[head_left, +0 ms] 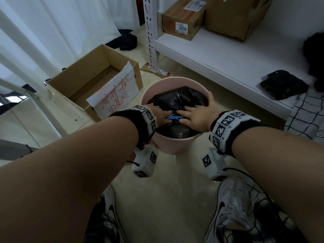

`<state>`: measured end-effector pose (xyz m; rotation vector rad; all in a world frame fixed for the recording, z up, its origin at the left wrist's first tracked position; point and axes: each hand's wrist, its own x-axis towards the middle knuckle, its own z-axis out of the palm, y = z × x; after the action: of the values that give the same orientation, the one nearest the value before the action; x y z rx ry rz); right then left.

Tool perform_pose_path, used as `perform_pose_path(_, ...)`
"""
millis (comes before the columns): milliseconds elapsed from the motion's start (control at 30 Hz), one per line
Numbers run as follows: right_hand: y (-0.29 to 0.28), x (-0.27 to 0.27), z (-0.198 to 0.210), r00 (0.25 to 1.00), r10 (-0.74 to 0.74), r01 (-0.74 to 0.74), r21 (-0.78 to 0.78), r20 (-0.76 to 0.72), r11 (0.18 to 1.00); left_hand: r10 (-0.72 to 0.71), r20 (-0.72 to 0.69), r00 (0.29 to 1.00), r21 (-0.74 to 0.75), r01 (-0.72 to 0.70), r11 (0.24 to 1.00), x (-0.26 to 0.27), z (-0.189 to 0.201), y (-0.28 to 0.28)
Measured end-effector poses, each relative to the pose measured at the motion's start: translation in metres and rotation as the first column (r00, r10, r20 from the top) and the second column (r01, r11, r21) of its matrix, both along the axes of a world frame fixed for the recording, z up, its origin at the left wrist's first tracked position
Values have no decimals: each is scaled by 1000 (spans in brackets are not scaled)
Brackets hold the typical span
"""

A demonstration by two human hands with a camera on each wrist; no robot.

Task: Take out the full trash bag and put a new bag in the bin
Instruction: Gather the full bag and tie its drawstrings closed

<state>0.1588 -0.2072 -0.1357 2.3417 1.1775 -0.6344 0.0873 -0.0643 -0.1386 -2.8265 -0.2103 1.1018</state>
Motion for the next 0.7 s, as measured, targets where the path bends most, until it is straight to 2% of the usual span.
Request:
perform_pose_path(133,10,-1,3,999,-1,-3,-87,-47,996,-13,-55,998,-2,13,1000,1,8,-4)
perform_pose_path(200,15,1,11,998,66,-67,-90,-12,994,-54,-76,996,-35,51,998,1,18,-3)
perform_pose_path(300,15,1,26,948,254,-272,73,192,960,-177,9,984,-21,177,984,-2,41,13)
perform_pose_path(367,14,0,29,949,230,-282,253,218,925,-187,155,970,15,187,982,-8,55,27)
perform_pose_path(400,15,0,27,973,175,-219,357,152,908,-148,246,958,-13,156,988,-11,60,33)
perform_pose_path(467,20,-2,29,988,43,50,574,-146,817,37,419,907,-178,42,983,-15,71,41)
perform_pose_path(533,31,-5,34,885,34,323,665,-464,674,302,498,813,-431,-70,899,-14,80,43)
perform_pose_path(567,36,-8,37,841,54,391,675,-538,626,423,505,752,-550,-98,830,-11,82,43)
perform_pose_path(633,46,-14,41,826,73,423,701,-559,574,609,466,642,-725,-117,678,-7,86,42)
perform_pose_path(700,49,-14,40,856,23,409,705,-516,579,738,385,554,-836,-130,534,-3,88,43)
